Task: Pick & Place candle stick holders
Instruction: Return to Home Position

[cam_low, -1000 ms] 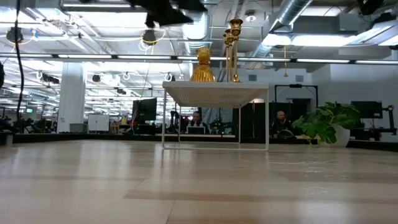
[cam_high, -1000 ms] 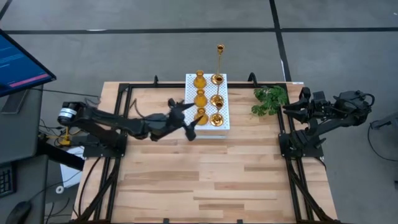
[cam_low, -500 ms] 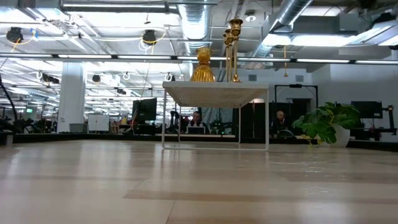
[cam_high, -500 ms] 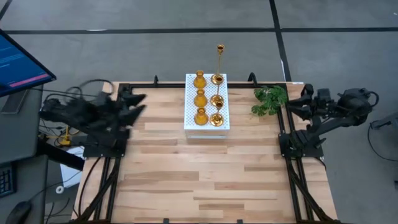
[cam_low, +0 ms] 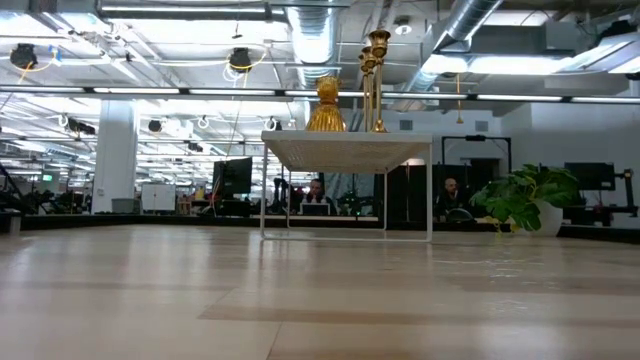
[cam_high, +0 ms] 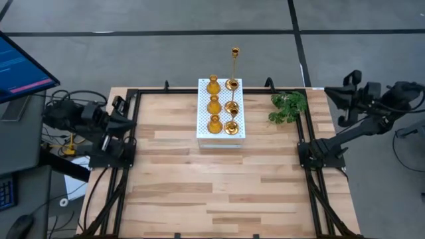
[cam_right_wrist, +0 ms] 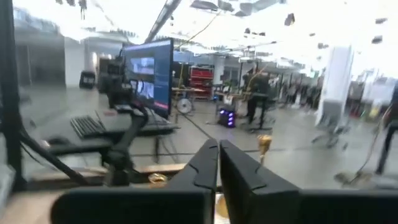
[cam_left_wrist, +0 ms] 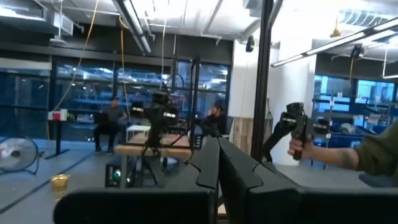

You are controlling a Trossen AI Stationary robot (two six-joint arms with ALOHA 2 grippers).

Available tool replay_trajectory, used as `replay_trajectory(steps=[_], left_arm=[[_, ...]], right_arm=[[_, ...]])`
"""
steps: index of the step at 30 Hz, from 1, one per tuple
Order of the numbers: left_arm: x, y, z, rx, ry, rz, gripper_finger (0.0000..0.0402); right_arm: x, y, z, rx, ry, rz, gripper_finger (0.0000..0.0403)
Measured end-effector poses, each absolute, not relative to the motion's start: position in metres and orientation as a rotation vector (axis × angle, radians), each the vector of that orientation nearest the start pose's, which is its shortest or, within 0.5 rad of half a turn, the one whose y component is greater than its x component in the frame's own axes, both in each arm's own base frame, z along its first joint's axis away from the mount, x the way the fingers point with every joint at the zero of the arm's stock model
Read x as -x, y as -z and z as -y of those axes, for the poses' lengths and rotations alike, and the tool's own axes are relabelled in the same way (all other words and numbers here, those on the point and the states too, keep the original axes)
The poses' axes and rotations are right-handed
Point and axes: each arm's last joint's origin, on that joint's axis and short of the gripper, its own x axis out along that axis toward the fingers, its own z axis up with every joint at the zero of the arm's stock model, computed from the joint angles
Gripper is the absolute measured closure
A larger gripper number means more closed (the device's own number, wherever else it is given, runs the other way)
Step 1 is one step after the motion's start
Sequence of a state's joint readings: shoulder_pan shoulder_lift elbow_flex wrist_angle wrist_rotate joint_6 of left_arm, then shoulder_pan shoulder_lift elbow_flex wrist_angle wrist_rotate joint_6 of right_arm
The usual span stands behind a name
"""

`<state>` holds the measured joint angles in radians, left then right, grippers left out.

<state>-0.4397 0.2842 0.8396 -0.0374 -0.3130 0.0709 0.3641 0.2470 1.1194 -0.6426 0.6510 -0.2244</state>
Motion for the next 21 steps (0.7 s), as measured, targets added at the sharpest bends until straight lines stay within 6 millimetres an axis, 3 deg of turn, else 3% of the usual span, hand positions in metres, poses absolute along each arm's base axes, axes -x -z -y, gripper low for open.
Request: replay_trajectory(steps=[6,13,21], left_arm=[[-0.007,-0.393,-0.006,0.121,0.121,0.478,0.0398],[-0.004,-0.354,-0.007,0.17,0.152,0.463,0.0398],[-0.03,-0.315,0.003,0.217,0.114,0.369,0.0397]], right_arm=[[0.043,-0.409,0.036,0.148,0.303,0.182,0.0399],[0.061,-0.373,0.042,-0.028,0.227,0.232,0.0402],[0.024,-0.343,0.029,-0.034,0.274,0.153,0.0402]])
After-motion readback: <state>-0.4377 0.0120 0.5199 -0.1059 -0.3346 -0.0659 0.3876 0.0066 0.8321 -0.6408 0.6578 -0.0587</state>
